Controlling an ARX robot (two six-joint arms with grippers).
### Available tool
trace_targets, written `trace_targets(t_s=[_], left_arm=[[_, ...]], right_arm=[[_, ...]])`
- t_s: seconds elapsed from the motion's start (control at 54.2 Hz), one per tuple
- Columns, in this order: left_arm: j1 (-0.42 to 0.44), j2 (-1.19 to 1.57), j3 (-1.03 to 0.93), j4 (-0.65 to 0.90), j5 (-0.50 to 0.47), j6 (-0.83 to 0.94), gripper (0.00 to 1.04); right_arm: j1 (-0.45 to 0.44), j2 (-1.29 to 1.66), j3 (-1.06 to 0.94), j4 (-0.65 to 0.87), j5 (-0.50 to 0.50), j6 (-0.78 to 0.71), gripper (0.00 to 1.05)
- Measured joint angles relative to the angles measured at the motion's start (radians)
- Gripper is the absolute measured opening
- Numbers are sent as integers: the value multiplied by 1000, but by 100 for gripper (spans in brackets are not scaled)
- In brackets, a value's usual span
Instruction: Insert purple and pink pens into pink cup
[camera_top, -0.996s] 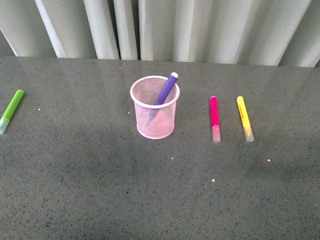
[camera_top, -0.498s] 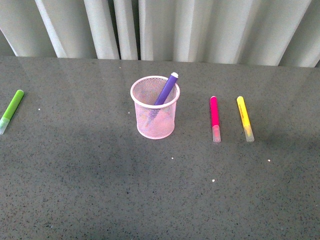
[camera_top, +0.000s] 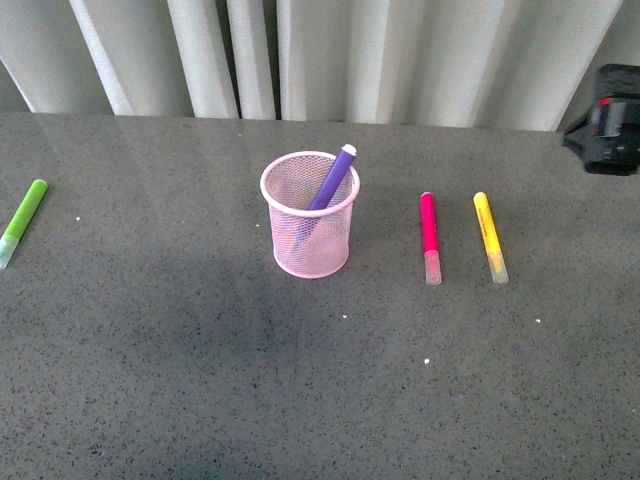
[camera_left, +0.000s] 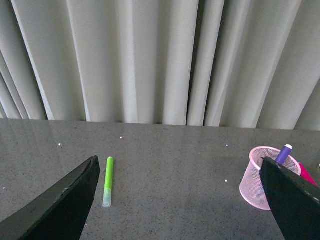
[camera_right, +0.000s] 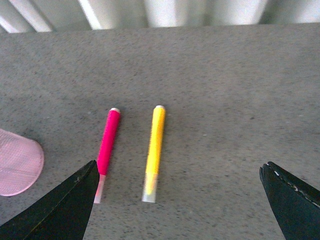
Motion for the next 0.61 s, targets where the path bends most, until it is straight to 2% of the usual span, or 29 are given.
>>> trace_targets(t_s=[0.111, 0.277, 0.609], left_arm=[[0, 0, 0, 0, 0, 0, 98], [0, 0, 0, 0, 0, 0, 98], [0, 0, 0, 0, 0, 0, 98]], right_arm=[[58, 129, 84, -27, 9, 55, 98], [98, 235, 151, -31, 47, 81, 98], [132, 389, 309, -80, 87, 87, 98]])
